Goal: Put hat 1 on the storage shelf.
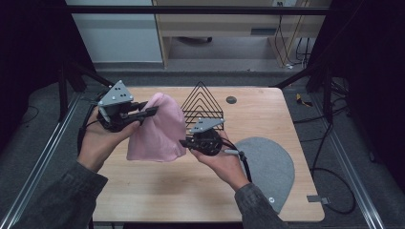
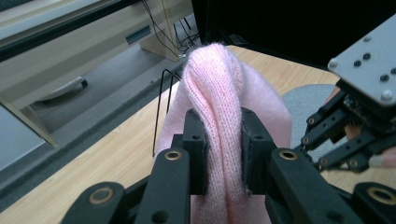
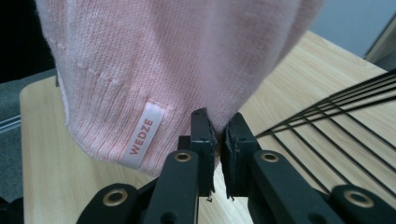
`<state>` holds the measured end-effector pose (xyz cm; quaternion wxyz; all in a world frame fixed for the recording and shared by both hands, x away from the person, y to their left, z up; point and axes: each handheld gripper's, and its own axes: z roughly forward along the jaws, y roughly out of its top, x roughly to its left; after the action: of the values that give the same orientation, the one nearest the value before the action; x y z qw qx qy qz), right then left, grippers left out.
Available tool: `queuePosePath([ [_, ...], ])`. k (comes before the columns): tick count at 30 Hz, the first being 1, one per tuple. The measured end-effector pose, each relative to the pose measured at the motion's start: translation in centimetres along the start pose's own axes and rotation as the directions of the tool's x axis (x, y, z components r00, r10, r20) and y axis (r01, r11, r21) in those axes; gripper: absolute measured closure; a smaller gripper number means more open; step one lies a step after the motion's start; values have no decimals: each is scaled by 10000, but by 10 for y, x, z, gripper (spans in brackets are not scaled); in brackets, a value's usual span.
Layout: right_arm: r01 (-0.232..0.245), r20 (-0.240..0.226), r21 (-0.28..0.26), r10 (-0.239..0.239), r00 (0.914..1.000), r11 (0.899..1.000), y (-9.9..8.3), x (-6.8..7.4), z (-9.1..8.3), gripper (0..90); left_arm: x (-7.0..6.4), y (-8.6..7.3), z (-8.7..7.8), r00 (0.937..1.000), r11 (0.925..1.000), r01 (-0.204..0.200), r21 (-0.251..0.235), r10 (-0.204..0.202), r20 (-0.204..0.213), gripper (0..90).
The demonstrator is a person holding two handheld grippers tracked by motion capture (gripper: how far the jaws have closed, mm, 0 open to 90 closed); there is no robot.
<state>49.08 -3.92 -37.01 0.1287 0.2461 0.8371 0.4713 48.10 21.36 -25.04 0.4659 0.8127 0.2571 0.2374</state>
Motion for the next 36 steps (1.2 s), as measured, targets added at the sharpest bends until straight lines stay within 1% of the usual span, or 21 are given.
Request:
queuePosePath([
  [1,7,60,14,-7,10000,10000,0,-2,-2,846,2,-1,0,9999,10000,11,93,-12,129,747],
  [2,-11,158,45,10,9999,10000,-1,-4,-4,847,3,-2,1,9998,9999,104,71,-105,154,747],
  [6,-21,426,167,14,9991,9999,-4,-11,-11,849,5,-3,5,9994,9995,32,306,-42,337,748],
  [7,10,565,250,-24,9984,9997,-5,-14,-15,849,5,-4,7,9993,9994,32,354,-45,365,748],
  [9,-1,631,270,-16,9980,9996,-5,-16,-17,849,5,-3,10,9992,9989,-10,471,-9,401,749],
  [10,-1,684,288,-19,9977,9996,-5,-19,-21,849,6,-1,12,9992,9987,-15,500,-5,411,749],
  [12,-14,738,287,-7,9973,9996,-4,-20,-24,848,6,2,14,9993,9988,-28,494,9,381,749],
  [13,40,761,248,-59,9971,9997,-1,-22,-29,848,7,5,14,9993,9989,-45,468,27,377,749],
  [15,93,775,233,-111,9969,9997,1,-23,-31,849,7,11,16,9994,9991,-54,432,39,332,750],
  [16,185,787,262,-205,9967,9995,6,-24,-36,848,8,14,16,9995,9989,-87,452,72,322,751],
  [17,185,787,262,-205,9967,9995,6,-24,-36,848,9,18,17,9995,9989,-112,453,98,299,751],
  [20,307,816,316,-331,9961,9990,15,-28,-42,848,13,28,21,9998,9994,-72,339,65,210,750],
  [21,385,810,335,-411,9959,9987,22,-32,-45,848,15,31,22,9999,9996,-52,271,48,163,751],
  [24,403,774,376,-431,9961,9985,27,-36,-48,848,20,38,25,9999,9998,-36,216,33,147,751],
  [25,431,802,437,-465,9957,9981,32,-42,-50,848,21,40,27,9999,9998,-27,211,24,154,751],
  [26,431,802,437,-465,9957,9981,32,-42,-50,848,23,42,28,9999,9998,-30,189,27,131,751],
  [27,415,877,404,-449,9951,9983,37,-48,-52,848,24,45,29,9999,9999,-1,113,0,132,752],
  [28,346,891,356,-377,9953,9988,40,-52,-53,848,26,47,29,9999,10000,-19,78,18,144,752],
  [29,346,891,356,-377,9953,9988,40,-52,-53,848,27,51,30,9999,10000,-63,53,62,136,752],
  [31,271,948,261,-294,9951,9993,46,-59,-54,847,31,59,32,9999,9999,-128,-44,128,79,752],
  [36,172,973,19,-173,9951,9999,63,-76,-55,847,48,77,44,9999,9997,107,-209,-105,111,752],
])
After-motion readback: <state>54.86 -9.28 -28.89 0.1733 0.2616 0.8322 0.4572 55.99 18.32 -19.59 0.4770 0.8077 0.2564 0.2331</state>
